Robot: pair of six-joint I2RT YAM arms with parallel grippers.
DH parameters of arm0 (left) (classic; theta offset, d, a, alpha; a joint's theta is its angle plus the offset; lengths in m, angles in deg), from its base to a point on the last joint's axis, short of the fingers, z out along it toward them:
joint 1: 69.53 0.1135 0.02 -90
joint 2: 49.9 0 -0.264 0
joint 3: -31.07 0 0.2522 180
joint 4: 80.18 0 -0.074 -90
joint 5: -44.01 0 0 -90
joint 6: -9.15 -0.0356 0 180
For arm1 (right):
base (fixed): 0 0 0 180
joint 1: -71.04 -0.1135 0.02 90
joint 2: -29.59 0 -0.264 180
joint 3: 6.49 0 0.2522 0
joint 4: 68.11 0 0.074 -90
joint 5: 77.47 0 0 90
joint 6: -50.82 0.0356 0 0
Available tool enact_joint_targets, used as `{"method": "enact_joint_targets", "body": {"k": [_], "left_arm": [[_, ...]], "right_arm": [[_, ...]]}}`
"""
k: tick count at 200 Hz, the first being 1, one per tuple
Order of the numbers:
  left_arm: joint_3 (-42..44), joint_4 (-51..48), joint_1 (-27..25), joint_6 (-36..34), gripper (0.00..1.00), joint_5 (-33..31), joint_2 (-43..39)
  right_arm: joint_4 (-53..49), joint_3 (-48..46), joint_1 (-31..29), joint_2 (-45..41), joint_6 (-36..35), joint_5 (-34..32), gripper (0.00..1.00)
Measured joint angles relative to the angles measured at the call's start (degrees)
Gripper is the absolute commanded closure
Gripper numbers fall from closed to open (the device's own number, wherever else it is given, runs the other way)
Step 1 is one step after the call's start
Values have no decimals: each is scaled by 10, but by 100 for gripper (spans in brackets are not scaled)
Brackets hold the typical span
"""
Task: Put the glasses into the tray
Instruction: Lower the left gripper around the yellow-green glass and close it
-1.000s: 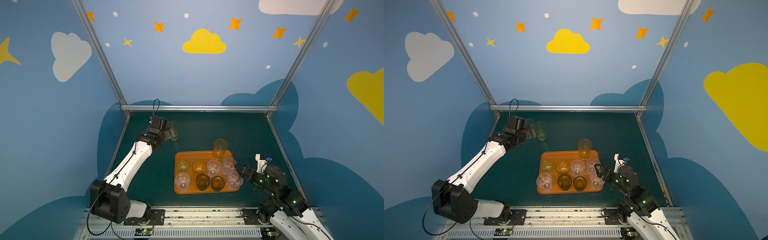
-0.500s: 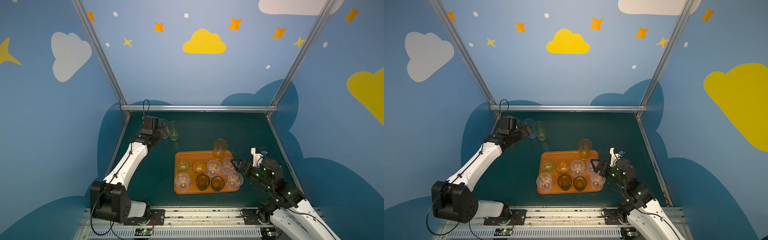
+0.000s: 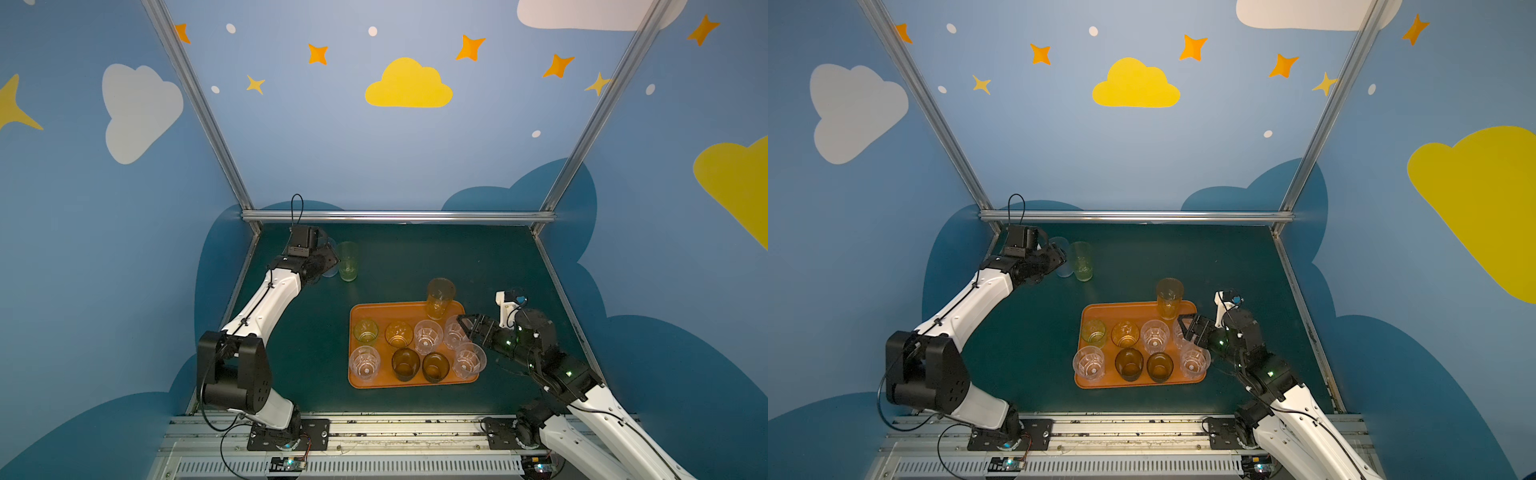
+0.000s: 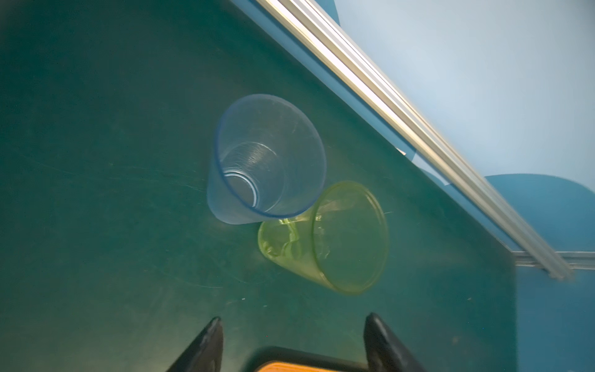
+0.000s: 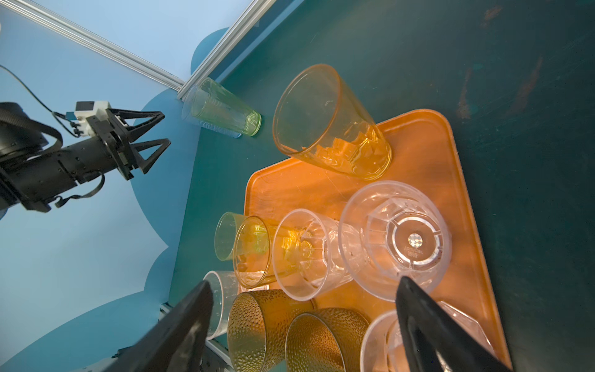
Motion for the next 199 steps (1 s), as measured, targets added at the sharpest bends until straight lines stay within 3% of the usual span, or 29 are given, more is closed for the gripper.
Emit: {"method": "enact_joint_targets", "body": {"k": [48,199], "left_arm": [[-38,2,0,1,50,33,59],[-92,-6,0,-6,65,36,141]], "right_arm": [[0,2,2,1,0,-3,12],[0,2,9,13,1,-16,12]]}}
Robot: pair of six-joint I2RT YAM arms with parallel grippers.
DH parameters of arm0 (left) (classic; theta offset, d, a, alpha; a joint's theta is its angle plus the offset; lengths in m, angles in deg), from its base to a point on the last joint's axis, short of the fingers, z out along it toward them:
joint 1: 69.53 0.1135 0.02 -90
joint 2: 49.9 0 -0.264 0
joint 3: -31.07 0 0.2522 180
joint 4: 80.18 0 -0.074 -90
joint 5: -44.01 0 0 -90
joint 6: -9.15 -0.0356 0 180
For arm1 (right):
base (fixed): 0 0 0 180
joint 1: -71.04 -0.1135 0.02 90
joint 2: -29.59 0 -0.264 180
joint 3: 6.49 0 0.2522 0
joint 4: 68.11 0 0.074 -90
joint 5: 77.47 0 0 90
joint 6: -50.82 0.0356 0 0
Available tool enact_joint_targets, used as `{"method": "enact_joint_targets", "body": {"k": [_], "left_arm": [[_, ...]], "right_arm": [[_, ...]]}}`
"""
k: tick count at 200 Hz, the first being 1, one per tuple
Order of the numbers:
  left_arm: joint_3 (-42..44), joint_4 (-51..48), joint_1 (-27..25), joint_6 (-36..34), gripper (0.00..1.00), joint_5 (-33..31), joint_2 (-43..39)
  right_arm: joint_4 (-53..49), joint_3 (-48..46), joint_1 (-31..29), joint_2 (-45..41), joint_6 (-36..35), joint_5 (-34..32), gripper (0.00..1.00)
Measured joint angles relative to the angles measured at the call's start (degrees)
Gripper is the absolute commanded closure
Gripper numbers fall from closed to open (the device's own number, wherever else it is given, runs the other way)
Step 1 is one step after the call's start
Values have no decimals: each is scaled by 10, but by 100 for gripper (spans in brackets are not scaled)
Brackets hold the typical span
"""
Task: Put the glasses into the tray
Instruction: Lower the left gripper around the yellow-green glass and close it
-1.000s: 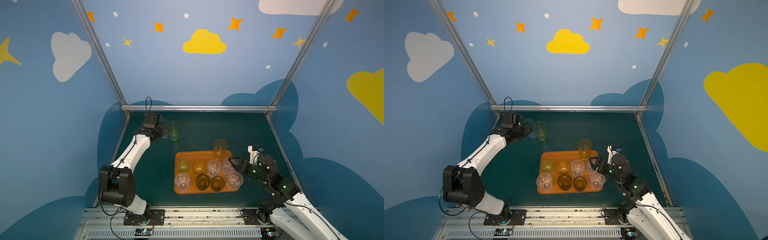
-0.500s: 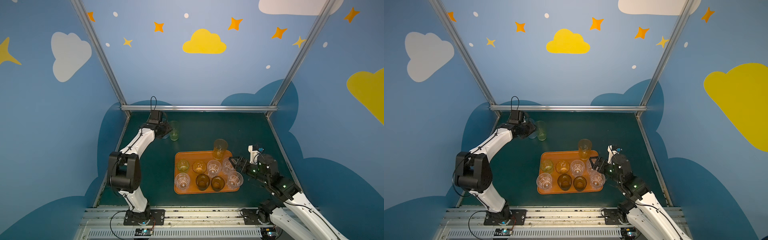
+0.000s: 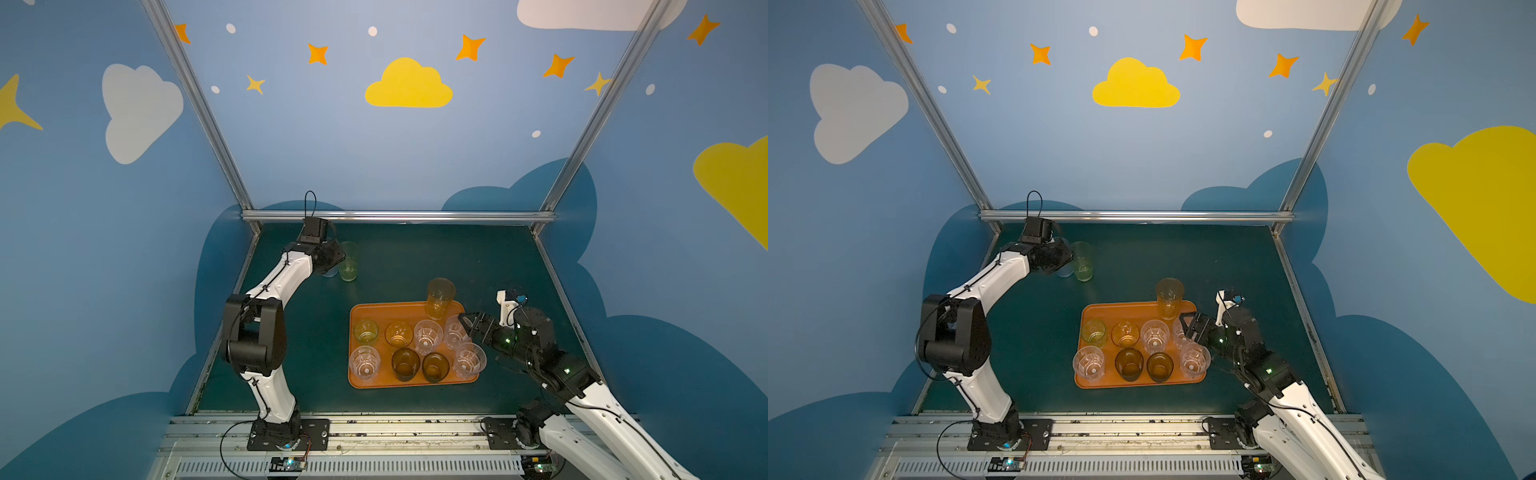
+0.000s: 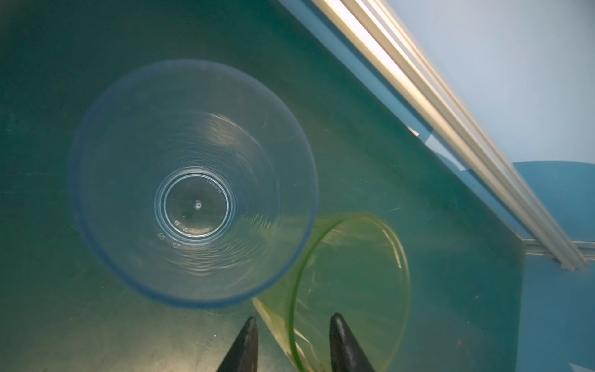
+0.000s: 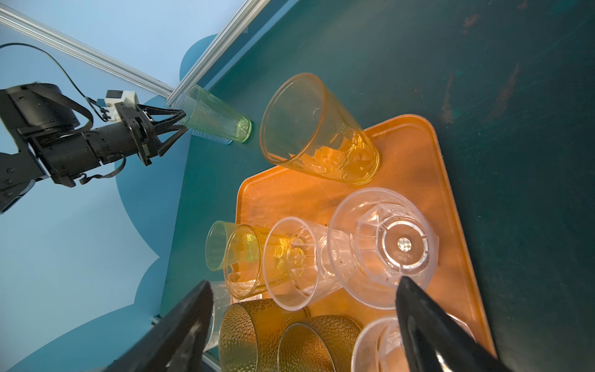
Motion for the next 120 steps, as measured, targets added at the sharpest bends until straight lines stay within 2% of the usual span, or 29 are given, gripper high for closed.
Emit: {"method": "enact_joint_targets", "body": {"k": [120], "left_arm": [[-26,-15,-10,-21,88,-12,29]], "right_arm": [[0,0,3,8,12,-2,12]]}}
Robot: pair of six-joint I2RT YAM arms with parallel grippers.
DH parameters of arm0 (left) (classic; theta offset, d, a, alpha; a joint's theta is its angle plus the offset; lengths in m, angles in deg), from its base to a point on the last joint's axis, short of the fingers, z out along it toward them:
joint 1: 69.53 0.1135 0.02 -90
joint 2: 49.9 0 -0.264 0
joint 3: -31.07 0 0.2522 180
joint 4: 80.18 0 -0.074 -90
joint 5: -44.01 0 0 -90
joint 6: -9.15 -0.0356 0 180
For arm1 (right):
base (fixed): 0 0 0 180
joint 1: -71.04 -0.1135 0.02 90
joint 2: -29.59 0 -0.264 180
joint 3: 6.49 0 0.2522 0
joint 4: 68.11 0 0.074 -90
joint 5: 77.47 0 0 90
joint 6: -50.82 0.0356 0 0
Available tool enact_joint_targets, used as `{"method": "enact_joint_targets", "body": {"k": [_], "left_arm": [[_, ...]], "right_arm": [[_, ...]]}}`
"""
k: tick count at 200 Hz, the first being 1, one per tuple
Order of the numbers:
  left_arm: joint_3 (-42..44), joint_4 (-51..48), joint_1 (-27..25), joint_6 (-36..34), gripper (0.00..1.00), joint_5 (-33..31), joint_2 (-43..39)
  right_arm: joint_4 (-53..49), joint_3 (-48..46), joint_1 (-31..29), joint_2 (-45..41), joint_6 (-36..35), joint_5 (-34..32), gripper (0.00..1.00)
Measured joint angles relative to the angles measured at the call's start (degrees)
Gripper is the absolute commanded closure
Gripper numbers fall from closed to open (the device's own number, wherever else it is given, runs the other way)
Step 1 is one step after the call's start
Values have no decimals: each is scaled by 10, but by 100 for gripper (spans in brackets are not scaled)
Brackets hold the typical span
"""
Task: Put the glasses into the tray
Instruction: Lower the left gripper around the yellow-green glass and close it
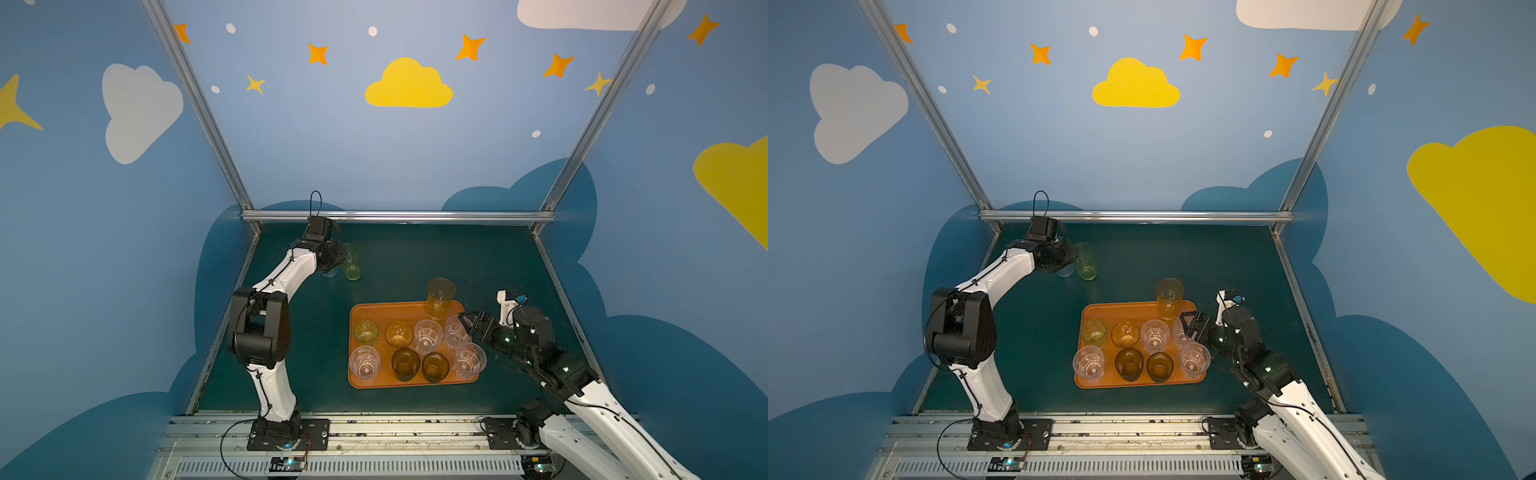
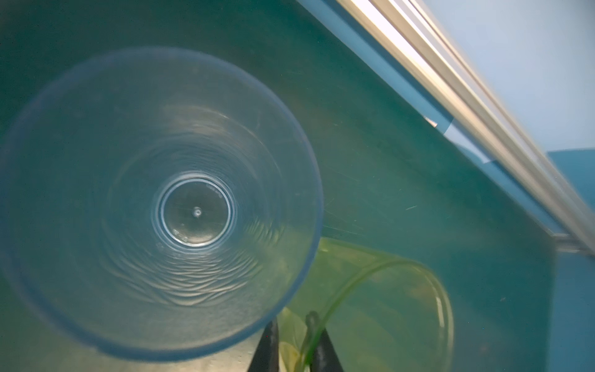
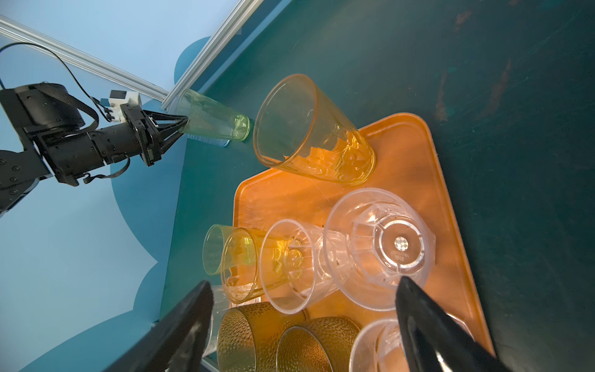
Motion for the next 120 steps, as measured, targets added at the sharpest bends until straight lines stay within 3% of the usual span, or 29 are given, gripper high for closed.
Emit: {"method": "enact_joint_targets", "body": {"k": [41,120], "left_arm": [[-6,-18,-6,-6,96,-3,5],[-20,-39,-32,-19,96,-16,8]], "right_arm": [[0,0,0,2,3,0,12],[-6,0,2,1,7,0,12]]}}
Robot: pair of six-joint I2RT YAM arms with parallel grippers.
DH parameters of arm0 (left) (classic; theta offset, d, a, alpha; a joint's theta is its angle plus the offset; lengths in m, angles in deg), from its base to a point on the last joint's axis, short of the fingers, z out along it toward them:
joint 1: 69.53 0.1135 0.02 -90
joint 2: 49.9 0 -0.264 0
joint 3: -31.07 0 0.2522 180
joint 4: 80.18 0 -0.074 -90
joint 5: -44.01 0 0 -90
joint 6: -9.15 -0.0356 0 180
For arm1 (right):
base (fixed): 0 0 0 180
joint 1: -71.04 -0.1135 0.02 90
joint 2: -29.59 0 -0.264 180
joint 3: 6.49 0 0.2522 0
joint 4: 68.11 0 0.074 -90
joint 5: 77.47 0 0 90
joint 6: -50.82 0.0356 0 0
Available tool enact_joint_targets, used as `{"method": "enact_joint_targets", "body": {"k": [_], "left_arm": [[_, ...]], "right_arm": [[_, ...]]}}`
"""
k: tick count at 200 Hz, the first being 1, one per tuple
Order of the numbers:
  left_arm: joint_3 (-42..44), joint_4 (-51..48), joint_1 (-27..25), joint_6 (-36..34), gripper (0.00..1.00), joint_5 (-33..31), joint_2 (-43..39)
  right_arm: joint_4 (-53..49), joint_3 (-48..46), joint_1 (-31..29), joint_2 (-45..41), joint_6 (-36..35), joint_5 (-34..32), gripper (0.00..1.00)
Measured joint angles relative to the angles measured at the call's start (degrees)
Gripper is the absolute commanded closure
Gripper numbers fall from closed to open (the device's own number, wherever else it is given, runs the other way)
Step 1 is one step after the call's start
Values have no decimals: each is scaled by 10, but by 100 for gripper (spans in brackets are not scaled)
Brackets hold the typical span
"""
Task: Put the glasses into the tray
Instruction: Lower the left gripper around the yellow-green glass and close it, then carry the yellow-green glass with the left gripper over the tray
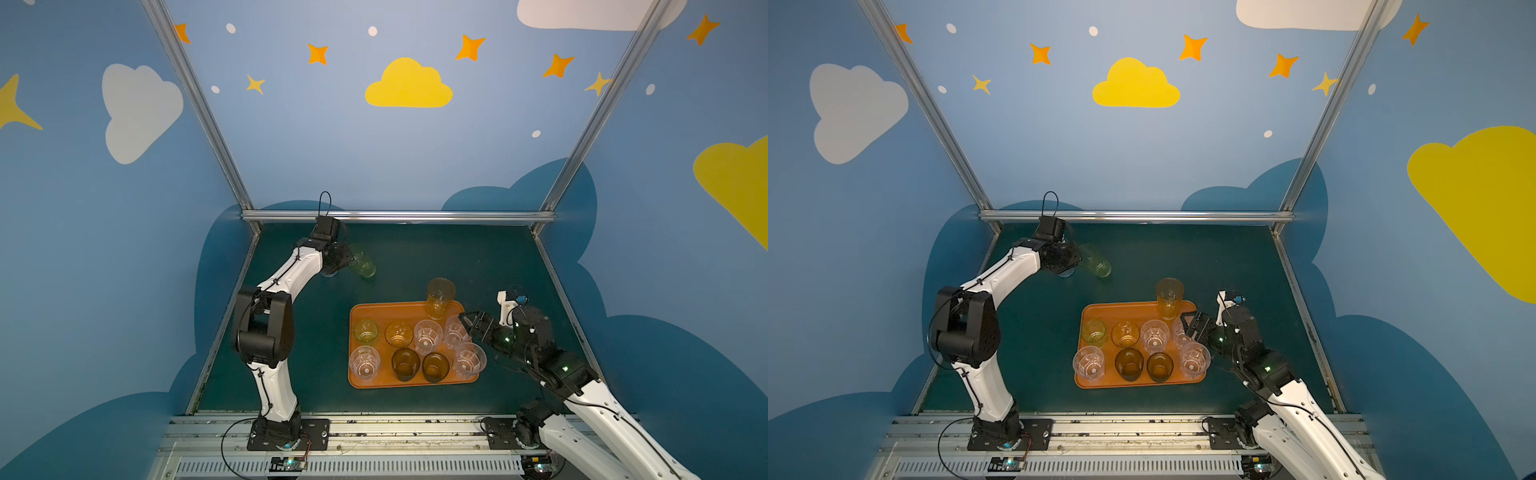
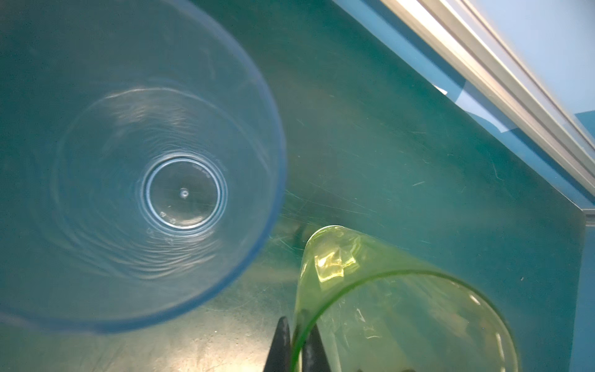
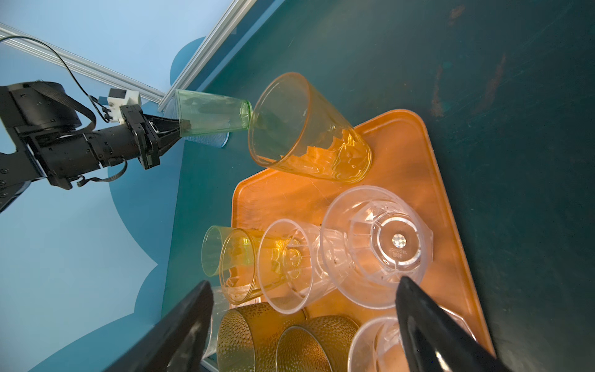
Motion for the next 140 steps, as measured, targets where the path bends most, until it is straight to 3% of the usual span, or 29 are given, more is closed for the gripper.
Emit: {"method": "enact_joint_targets", "body": {"k": [44,140], "left_arm": [[-1,-28,-41,-16,96,-30,-18],[42,-56,-109,-35,96,-77,-161]], "right_arm": [[-7,0,0,-13,10,0,12],[-5,-40,0,-70,53,8,12]]}}
